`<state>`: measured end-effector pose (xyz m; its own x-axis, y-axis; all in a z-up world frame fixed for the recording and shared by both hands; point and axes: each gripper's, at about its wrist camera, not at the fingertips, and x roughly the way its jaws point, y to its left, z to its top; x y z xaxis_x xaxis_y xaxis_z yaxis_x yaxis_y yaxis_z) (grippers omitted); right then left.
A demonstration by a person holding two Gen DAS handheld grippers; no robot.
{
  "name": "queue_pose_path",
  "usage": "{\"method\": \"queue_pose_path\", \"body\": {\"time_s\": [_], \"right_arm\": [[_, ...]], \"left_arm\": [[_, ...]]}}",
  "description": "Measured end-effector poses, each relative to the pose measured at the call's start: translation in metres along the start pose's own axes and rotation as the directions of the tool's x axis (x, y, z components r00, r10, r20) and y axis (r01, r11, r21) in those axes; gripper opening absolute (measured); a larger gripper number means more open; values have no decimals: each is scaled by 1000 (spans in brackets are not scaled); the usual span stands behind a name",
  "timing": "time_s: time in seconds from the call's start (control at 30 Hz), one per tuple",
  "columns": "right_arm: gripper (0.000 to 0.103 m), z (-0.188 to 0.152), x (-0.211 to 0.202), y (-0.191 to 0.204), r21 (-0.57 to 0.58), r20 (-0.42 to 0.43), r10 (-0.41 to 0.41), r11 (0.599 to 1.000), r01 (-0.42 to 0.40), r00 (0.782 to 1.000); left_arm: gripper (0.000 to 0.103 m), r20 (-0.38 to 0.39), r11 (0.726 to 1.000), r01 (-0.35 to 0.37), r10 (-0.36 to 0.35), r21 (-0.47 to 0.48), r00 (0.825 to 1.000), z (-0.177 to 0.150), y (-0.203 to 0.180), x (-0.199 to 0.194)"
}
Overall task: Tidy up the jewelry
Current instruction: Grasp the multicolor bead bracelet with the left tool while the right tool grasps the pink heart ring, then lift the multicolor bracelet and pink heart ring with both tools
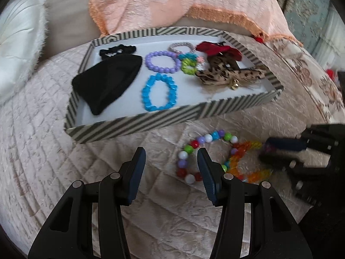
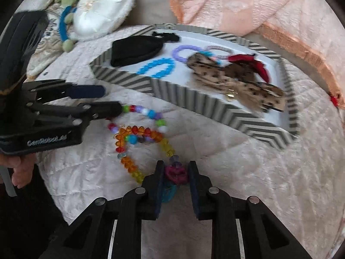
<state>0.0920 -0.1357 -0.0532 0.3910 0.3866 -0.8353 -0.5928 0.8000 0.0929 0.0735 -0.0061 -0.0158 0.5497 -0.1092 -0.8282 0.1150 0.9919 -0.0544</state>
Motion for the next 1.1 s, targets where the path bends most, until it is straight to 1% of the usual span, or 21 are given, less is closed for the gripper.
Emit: {"method": "queue_pose_path", "body": {"time_s": [0.1,0.2,0.27,0.3,0.33,0.37,0.4,0.43,0.47,0.6,0.67,0.73,0.77,0.83,0.93,1.1], "right_arm": [[21,-6,-3,-10,15,-17,-40,999,41,999],[21,-8,-1,-10,10,-19,-47,999,47,999],[21,-8,1,-8,0,-22,-61,998,61,998],[21,-7,2,-7,-1,-24,-62,998,62,998],[21,-7,2,-7,-1,-25,-61,998,61,998],[21,-7,2,-8,-1,-25,-59,998,59,998],[21,-7,2,-8,-2,-25,-58,998,58,998],[21,-8,2,-8,-1,-24,-58,998,58,998],[21,-7,2,-8,-2,-23,-58,998,58,998],[21,-6,3,-8,5,-22,-54,999,54,998],[21,-6,0,-9,16,-15,-48,999,49,999],[21,-5,-7,-6,15,8,-54,998,54,998],[21,-5,-13,-4,20,26,-53,998,52,998],[21,-4,-26,1,31,72,-42,999,40,996],[21,-5,-40,9,68,118,-17,998,9,993],[21,-8,-43,19,124,144,10,992,-28,990]], "left_arm": [[51,-34,1000,15,-14,25,999,-2,-7,10],[56,-21,998,1,0,65,1000,-3,-14,14],[56,-12,997,5,-4,72,1000,-4,-15,16],[53,-10,997,4,-3,77,1000,-4,-14,17],[49,-9,996,6,-6,85,1000,-4,-15,16],[40,-6,995,7,-6,97,1000,-5,-17,15],[26,-4,995,4,-4,104,1000,-4,-18,14],[14,-3,994,15,-15,107,1000,-4,-19,13],[8,-12,994,48,-47,97,999,-4,-18,12],[8,6,995,50,-51,88,999,-4,-18,2],[8,36,995,56,-59,77,998,-2,-16,-11],[8,73,996,62,-66,57,995,-1,-13,-24],[8,98,997,70,-73,36,992,-1,-9,-33],[8,120,996,83,-84,9,989,-2,-3,-43],[8,132,995,92,-87,-32,987,-5,4,-49],[8,130,996,54,-45,-67,991,-9,11,-48]]}}
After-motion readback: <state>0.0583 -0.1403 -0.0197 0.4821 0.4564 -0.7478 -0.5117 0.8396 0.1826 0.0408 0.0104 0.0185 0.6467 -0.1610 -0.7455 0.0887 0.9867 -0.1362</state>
